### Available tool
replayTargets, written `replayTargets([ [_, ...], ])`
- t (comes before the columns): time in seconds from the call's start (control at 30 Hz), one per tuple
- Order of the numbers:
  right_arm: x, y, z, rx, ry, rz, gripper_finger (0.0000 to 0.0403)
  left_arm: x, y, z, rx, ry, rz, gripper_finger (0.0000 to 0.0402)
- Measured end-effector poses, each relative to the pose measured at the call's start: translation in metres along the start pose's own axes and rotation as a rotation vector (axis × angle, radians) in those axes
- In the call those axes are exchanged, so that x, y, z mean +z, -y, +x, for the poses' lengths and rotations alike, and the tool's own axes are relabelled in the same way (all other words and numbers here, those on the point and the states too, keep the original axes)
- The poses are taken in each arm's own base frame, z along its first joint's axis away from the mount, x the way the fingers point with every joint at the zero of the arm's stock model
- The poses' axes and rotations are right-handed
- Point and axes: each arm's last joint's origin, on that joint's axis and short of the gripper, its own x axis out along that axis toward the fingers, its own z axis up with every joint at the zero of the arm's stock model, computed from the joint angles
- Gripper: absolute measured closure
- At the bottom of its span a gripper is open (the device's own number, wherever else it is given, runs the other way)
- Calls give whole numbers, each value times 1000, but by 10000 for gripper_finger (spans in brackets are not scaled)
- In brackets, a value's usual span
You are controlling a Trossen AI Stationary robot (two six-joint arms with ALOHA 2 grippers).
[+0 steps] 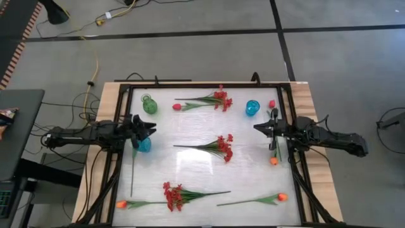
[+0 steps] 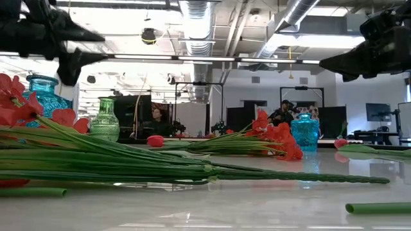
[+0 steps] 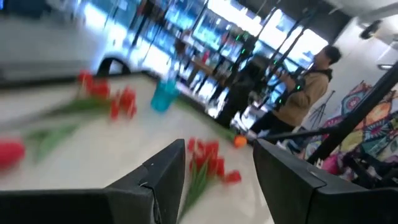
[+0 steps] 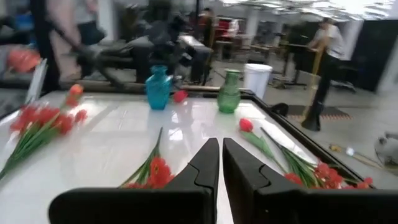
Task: Sort flowers into vase by color
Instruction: Put the bottom right orange tulip into the right blue vase
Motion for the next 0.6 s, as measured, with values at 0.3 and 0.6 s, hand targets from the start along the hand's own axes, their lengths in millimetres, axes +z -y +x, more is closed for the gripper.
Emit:
replayTargets([
  [0.3,20,3,-1,-70,119,151,353,52,25,-16,14,11,182,223],
  [0.6,75,5,13,-77,29,149,353,103,55,-13,82,-121,371,223],
])
